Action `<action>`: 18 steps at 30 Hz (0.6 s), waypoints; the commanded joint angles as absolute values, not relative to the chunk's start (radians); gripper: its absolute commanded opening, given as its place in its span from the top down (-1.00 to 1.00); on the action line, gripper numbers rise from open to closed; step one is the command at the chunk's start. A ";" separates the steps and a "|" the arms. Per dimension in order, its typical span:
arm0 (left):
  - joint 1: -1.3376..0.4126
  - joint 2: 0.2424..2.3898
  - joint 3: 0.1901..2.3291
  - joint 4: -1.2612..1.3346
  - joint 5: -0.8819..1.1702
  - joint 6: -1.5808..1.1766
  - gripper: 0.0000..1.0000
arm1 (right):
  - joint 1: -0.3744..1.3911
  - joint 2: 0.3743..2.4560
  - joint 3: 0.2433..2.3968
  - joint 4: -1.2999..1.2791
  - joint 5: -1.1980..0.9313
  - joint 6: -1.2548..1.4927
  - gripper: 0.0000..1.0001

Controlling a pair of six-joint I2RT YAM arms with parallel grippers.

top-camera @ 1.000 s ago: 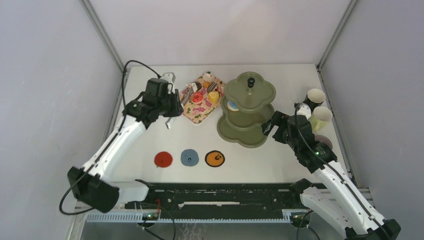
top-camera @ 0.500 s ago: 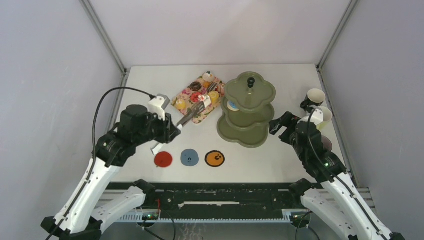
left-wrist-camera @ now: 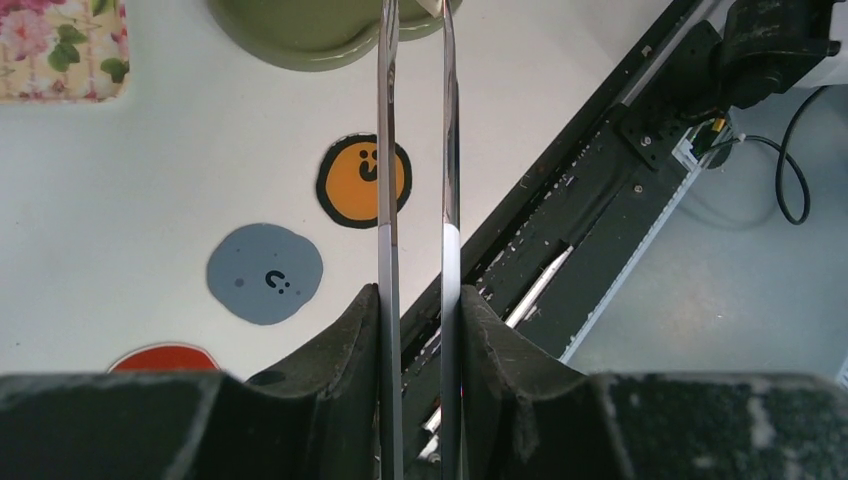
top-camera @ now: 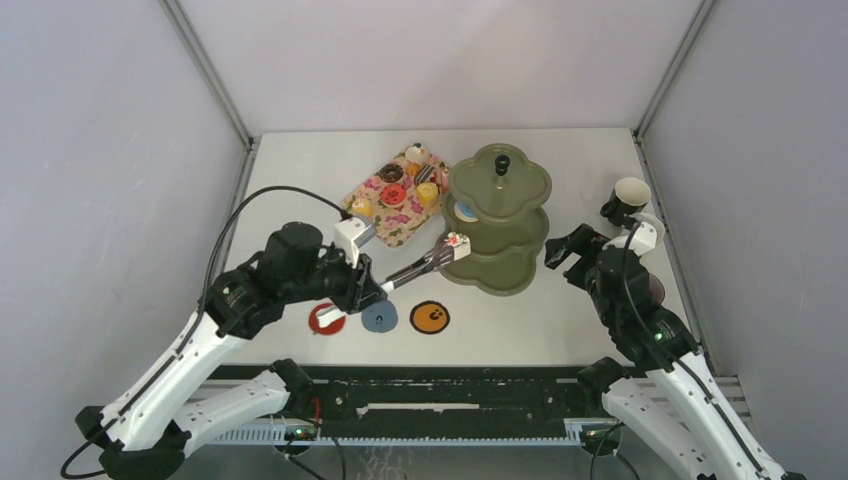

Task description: Serve the afternoon tea

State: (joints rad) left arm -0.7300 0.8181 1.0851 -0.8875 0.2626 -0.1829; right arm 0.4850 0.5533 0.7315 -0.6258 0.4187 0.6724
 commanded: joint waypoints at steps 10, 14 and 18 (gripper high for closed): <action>-0.769 0.929 1.064 -0.564 0.267 -0.183 1.00 | 0.489 0.483 0.739 -0.687 0.470 0.699 -0.85; -0.770 0.990 1.084 -0.544 0.283 -0.167 0.99 | 0.489 0.479 0.740 -0.688 0.468 0.694 -0.85; -0.771 1.032 1.108 -0.526 0.256 -0.153 0.99 | 0.489 0.484 0.739 -0.679 0.453 0.690 -0.85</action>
